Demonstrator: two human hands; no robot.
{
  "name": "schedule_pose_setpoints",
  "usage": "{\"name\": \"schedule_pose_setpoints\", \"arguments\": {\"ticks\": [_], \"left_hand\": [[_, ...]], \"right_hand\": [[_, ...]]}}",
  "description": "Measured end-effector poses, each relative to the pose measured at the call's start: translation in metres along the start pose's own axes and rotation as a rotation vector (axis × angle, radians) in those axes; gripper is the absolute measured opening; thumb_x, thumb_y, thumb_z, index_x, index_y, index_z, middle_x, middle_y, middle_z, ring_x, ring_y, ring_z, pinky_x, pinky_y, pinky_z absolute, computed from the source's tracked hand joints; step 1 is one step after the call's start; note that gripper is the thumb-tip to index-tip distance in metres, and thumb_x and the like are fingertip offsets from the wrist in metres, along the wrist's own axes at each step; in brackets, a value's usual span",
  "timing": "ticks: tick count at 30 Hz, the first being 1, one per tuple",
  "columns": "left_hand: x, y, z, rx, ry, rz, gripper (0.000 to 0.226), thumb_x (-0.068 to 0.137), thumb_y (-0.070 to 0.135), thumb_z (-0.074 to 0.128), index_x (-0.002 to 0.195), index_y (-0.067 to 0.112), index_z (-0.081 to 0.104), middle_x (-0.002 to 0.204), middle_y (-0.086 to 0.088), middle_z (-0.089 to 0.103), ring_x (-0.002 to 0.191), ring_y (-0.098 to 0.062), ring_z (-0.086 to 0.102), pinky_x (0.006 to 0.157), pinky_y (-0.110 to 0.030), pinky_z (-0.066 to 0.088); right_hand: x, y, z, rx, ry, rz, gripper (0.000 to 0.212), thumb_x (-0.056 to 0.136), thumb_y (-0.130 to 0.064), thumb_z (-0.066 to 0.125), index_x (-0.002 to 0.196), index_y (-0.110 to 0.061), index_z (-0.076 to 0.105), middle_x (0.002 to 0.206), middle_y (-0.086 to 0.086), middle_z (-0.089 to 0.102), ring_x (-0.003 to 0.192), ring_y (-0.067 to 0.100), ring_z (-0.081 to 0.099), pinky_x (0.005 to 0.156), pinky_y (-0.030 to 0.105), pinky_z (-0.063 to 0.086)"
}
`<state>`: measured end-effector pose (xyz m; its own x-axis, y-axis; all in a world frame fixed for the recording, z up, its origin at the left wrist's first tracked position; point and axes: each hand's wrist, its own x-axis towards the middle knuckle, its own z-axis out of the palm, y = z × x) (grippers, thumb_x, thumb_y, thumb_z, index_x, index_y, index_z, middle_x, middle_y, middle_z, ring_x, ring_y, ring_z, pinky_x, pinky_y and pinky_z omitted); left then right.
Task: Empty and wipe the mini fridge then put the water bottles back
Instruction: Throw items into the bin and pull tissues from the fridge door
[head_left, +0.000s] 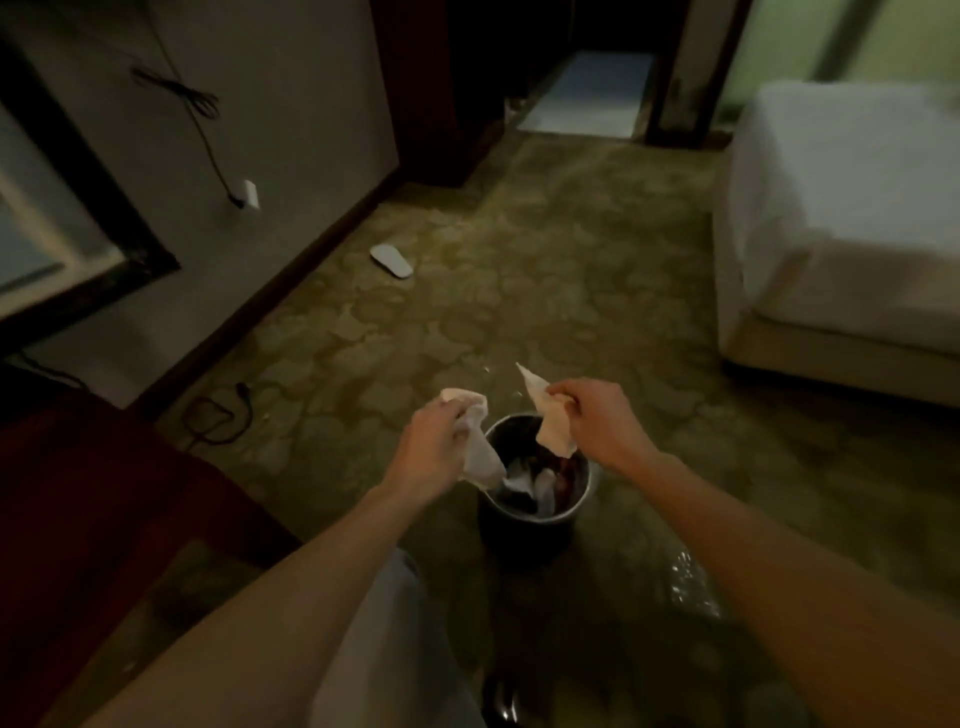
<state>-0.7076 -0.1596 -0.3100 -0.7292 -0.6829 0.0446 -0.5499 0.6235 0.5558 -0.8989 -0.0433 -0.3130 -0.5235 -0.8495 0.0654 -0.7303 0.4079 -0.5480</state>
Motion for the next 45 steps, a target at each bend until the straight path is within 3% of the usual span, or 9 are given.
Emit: {"name": "schedule_pose_setpoints", "arguments": {"ticks": [8,12,14,17,21,25,31,41,45], "left_hand": [[0.041,-0.018,0.086,0.043,-0.108,-0.118,0.011,0.094,0.03,0.062,0.101,0.022,0.065,0.103,0.005,0.056,0.084,-0.006,0.054,0.077,-0.027,0.053],[0.06,-0.03,0.12,0.061,-0.167,-0.149,0.016,0.093,0.034,0.063,0.105,0.024,0.062,0.109,0.008,0.048,0.085,-0.006,0.053,0.071,-0.022,0.047],[0.069,-0.039,0.136,0.05,-0.193,-0.184,0.009,0.093,0.033,0.063,0.096,0.026,0.06,0.103,0.008,0.051,0.08,-0.005,0.052,0.062,-0.019,0.039],[0.082,-0.051,0.16,-0.032,-0.202,-0.269,0.013,0.093,0.031,0.063,0.085,0.027,0.054,0.087,0.008,0.057,0.073,-0.003,0.052,0.057,-0.021,0.037],[0.097,-0.062,0.183,-0.127,-0.24,-0.364,0.016,0.09,0.033,0.066,0.101,0.025,0.057,0.097,0.005,0.062,0.085,-0.009,0.06,0.073,-0.032,0.055],[0.103,-0.07,0.195,-0.129,-0.296,-0.389,0.057,0.089,0.042,0.067,0.139,0.023,0.048,0.135,0.0,0.055,0.12,-0.018,0.056,0.095,-0.041,0.052],[0.098,-0.072,0.187,-0.082,-0.296,-0.337,0.056,0.092,0.043,0.063,0.141,0.023,0.045,0.138,0.0,0.054,0.122,-0.017,0.054,0.097,-0.043,0.052],[0.065,-0.053,0.105,0.103,-0.201,-0.244,0.034,0.097,0.043,0.052,0.126,0.025,0.054,0.124,0.003,0.057,0.109,-0.016,0.057,0.085,-0.034,0.049],[0.035,-0.05,0.055,0.179,-0.115,-0.214,0.041,0.098,0.043,0.049,0.134,0.024,0.05,0.133,0.002,0.054,0.119,-0.018,0.054,0.096,-0.04,0.048]], "right_hand": [[0.018,0.069,0.059,0.056,-0.097,0.18,0.024,0.096,-0.015,0.057,0.118,-0.017,0.065,0.106,-0.002,0.069,0.08,0.005,0.061,0.06,0.014,0.046],[0.031,0.096,0.09,0.086,-0.095,0.254,0.019,0.095,-0.016,0.059,0.111,-0.019,0.068,0.103,-0.003,0.07,0.084,0.005,0.063,0.071,0.02,0.053],[0.037,0.108,0.104,0.098,-0.104,0.281,0.018,0.094,-0.017,0.06,0.109,-0.019,0.069,0.102,-0.002,0.071,0.087,0.007,0.064,0.079,0.027,0.056],[0.045,0.122,0.123,0.091,-0.147,0.318,0.019,0.094,-0.018,0.059,0.111,-0.018,0.068,0.104,-0.003,0.069,0.089,0.007,0.063,0.079,0.025,0.055],[0.054,0.136,0.141,0.069,-0.183,0.336,0.021,0.094,-0.018,0.06,0.114,-0.015,0.067,0.106,0.0,0.069,0.091,0.009,0.062,0.077,0.024,0.053],[0.056,0.145,0.153,0.022,-0.203,0.321,0.035,0.09,-0.023,0.067,0.123,-0.012,0.064,0.113,0.005,0.069,0.1,0.017,0.064,0.085,0.035,0.055],[0.059,0.136,0.151,-0.004,-0.241,0.262,0.042,0.09,-0.029,0.065,0.13,-0.019,0.058,0.118,0.002,0.066,0.105,0.017,0.063,0.086,0.04,0.055],[0.061,0.056,0.119,-0.192,-0.245,-0.003,0.033,0.095,-0.032,0.056,0.127,-0.024,0.059,0.118,-0.003,0.065,0.1,0.013,0.061,0.082,0.028,0.051],[0.051,0.007,0.097,-0.252,-0.203,-0.163,0.032,0.096,-0.031,0.053,0.126,-0.019,0.058,0.121,0.0,0.061,0.109,0.019,0.056,0.086,0.034,0.05]]}}
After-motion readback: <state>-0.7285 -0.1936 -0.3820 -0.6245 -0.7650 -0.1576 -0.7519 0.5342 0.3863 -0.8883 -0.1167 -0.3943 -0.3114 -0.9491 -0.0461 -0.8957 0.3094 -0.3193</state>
